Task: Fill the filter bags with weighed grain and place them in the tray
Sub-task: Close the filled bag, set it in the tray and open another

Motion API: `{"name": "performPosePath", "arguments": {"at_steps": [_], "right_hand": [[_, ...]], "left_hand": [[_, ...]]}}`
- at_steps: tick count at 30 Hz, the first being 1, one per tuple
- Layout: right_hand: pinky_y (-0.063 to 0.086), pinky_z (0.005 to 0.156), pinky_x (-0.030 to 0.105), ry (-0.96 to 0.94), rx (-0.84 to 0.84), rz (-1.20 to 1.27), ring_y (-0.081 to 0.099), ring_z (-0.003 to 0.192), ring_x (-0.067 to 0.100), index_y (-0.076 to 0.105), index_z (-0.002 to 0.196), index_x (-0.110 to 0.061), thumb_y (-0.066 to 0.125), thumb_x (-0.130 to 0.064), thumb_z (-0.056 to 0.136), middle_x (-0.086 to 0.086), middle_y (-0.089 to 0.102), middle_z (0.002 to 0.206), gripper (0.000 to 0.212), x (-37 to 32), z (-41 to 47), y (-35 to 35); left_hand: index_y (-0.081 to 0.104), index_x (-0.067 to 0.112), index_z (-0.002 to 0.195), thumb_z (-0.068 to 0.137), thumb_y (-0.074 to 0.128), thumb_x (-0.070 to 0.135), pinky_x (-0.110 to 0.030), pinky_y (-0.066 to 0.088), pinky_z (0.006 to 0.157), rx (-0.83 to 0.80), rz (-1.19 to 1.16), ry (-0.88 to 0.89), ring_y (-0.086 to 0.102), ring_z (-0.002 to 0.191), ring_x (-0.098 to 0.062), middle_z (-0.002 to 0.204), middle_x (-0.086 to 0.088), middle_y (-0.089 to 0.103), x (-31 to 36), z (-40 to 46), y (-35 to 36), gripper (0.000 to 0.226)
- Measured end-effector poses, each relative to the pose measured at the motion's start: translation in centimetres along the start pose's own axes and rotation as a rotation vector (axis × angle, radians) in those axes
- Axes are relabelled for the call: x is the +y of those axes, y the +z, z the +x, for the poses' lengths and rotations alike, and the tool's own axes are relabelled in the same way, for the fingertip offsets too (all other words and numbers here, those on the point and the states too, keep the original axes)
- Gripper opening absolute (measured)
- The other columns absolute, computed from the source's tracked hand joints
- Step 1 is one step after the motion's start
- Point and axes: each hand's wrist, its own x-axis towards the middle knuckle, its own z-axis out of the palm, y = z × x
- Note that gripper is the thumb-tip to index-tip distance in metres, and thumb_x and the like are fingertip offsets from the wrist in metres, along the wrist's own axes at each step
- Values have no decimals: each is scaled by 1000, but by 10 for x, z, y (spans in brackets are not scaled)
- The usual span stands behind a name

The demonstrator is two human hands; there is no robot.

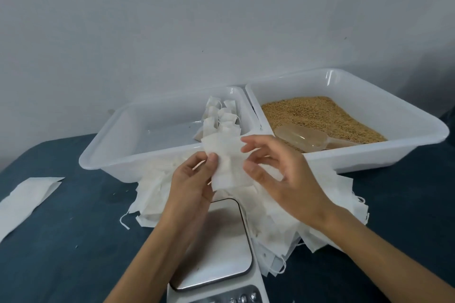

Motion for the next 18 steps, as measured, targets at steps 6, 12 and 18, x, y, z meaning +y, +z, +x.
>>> {"name": "performPosePath", "arguments": {"at_steps": [6, 12, 18], "right_hand": [[47, 101, 36, -366, -61, -547, 57, 122, 14, 65, 130, -17, 80, -28, 88, -3, 59, 129, 46, 10, -12, 17], [51, 84, 18, -200, 181, -222, 69, 91, 5, 76, 102, -18, 73, -15, 93, -11, 74, 95, 10, 17, -7, 12], [53, 70, 26, 163, 120, 242, 59, 68, 11, 64, 70, -22, 85, -35, 75, -8, 61, 68, 26, 21, 0, 7]], "left_hand": [[62, -13, 126, 94, 68, 14, -37, 58, 92, -2, -171, -119, 72, 99, -27, 116, -25, 70, 0, 5, -11, 42], [80, 5, 94, 89, 73, 23, -26, 62, 77, 10, -182, -144, 77, 93, -25, 103, -16, 75, -3, 1, -7, 20], [60, 15, 80, 84, 83, 18, -27, 51, 57, -189, 83, 28, 54, 61, -17, 67, -6, 52, 0, -5, -8, 23]]}}
